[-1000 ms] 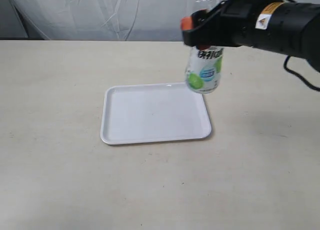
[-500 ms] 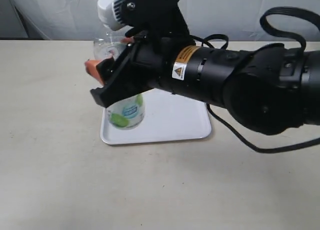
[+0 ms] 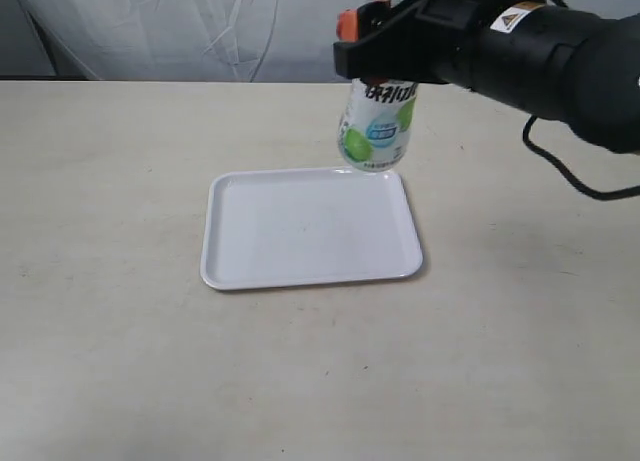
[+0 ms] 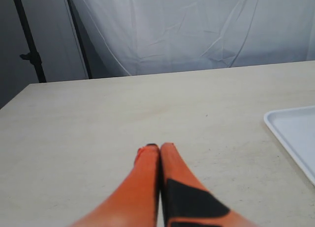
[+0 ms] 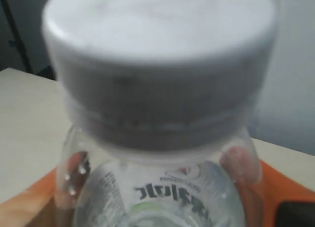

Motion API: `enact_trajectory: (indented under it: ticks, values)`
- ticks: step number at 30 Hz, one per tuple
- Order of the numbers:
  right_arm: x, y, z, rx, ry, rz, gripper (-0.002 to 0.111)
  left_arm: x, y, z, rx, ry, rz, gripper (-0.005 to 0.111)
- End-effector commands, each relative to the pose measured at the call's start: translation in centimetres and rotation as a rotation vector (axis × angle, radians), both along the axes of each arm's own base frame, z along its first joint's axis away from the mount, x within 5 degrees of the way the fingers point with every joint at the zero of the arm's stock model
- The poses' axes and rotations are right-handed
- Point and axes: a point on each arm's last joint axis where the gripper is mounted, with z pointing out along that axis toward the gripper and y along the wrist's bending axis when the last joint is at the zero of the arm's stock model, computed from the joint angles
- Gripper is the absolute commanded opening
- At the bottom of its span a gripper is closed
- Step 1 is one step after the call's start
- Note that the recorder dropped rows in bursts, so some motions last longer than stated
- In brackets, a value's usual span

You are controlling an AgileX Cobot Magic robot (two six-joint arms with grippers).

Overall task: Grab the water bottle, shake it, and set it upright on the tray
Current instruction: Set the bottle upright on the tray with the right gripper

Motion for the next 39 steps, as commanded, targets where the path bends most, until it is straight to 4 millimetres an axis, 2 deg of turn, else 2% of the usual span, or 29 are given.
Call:
enact_trajectory:
  ticks: [1, 4, 7, 17, 25, 31, 33, 36, 39]
  values:
    - [-1.2, 1.5, 1.1, 0.022, -0.101, 0.047, -0.001, 0.0, 0.0, 0.0, -0.002, -0.006, 0.0, 0.0]
    - [-1.3, 2.6, 0.6, 0.026, -0.144, 0.065, -0.001, 0.0, 0.0, 0.0, -0.002, -0.006, 0.0, 0.0]
    - [-0.7, 3.5, -0.9, 0.01, -0.148, 0.072, -0.001, 0.0, 0.0, 0.0, 0.006, -0.004, 0.001, 0.0]
    - [1.9, 5.7, -8.2, -0.078, -0.115, 0.028, -0.001, 0.0, 0.0, 0.0, 0.006, -0.004, 0.001, 0.0]
    - [2.4, 6.2, -10.8, -0.052, -0.042, 0.001, -0.001, 0.0, 0.0, 0.0, 0.006, -0.004, 0.001, 0.0]
    - [2.4, 6.3, -11.5, -0.066, -0.003, 0.005, 0.0, 0.0, 0.0, 0.0, 0.006, -0.004, 0.001, 0.0]
    - [2.4, 6.3, -11.6, -0.071, 0.005, 0.008, 0.007, 0.0, 0.0, 0.0, 0.006, -0.004, 0.001, 0.0]
    - [2.4, 6.3, -11.7, -0.075, 0.012, 0.01, 0.027, 0.0, 0.0, 0.0, 0.006, -0.004, 0.001, 0.0]
    - [2.4, 6.3, -11.7, -0.075, 0.012, 0.01, 0.042, 0.0, 0.0, 0.0, 0.006, -0.004, 0.001, 0.0]
